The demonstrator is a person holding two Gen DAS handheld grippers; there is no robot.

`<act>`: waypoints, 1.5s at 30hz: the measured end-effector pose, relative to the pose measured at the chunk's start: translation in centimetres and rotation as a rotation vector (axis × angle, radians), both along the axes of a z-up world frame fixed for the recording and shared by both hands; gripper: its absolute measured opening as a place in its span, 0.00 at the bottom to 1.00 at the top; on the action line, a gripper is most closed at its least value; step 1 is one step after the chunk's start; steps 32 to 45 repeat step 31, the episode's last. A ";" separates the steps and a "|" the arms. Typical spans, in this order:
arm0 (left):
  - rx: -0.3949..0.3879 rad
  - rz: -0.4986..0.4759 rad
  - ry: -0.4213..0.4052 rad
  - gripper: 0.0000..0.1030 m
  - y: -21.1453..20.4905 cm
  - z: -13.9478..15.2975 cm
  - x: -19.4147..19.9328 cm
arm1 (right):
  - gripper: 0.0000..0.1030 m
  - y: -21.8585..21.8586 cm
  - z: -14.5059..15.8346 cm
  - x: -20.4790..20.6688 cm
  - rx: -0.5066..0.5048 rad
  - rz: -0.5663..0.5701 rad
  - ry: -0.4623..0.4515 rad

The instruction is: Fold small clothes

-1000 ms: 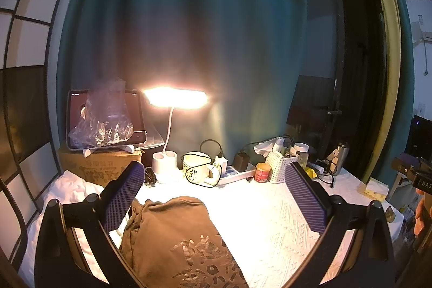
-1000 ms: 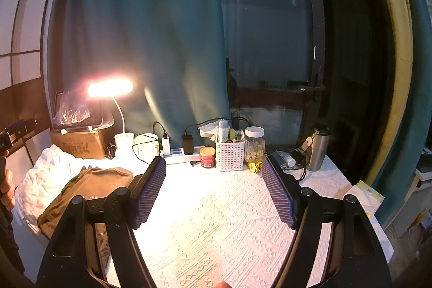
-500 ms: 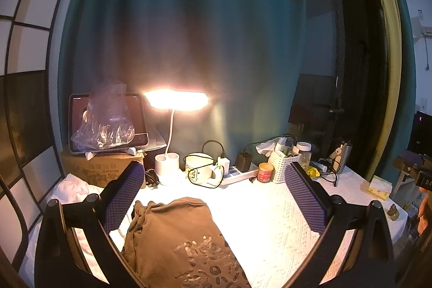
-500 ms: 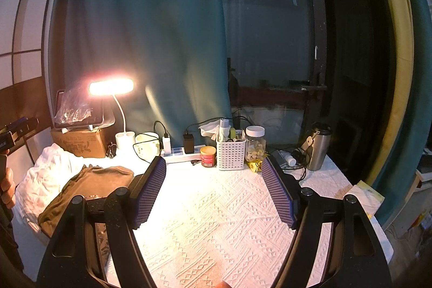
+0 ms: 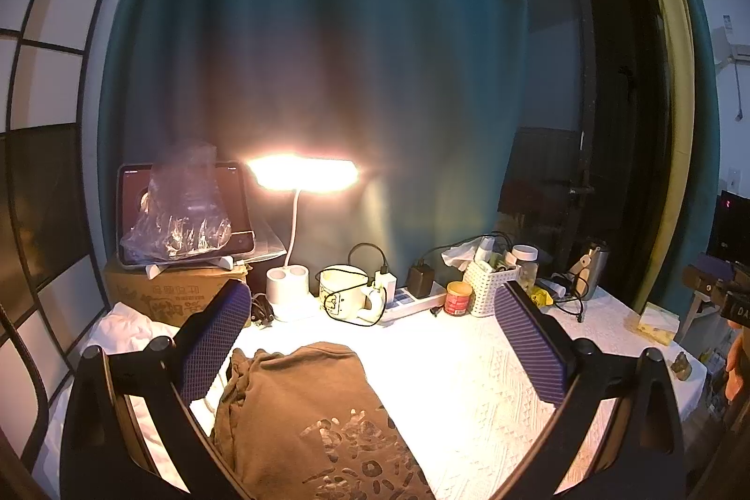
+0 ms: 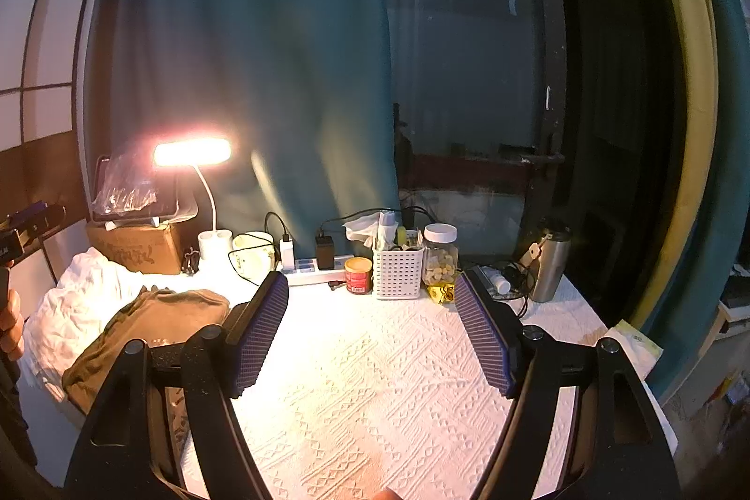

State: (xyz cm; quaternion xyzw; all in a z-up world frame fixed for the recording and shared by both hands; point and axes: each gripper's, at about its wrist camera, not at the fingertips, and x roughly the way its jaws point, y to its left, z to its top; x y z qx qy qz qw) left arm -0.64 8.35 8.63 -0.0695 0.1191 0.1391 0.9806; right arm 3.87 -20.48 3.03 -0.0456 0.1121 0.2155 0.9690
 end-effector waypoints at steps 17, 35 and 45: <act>0.010 -0.002 -0.004 1.00 0.2 -0.2 -0.2 | 0.74 0.5 0.1 -0.2 -0.029 0.019 -0.010; 0.007 0.012 -0.003 1.00 1.0 -0.5 -0.4 | 0.74 1.0 0.0 0.1 -0.034 0.036 -0.005; 0.007 0.012 -0.003 1.00 1.0 -0.5 -0.4 | 0.74 1.0 0.0 0.1 -0.034 0.036 -0.005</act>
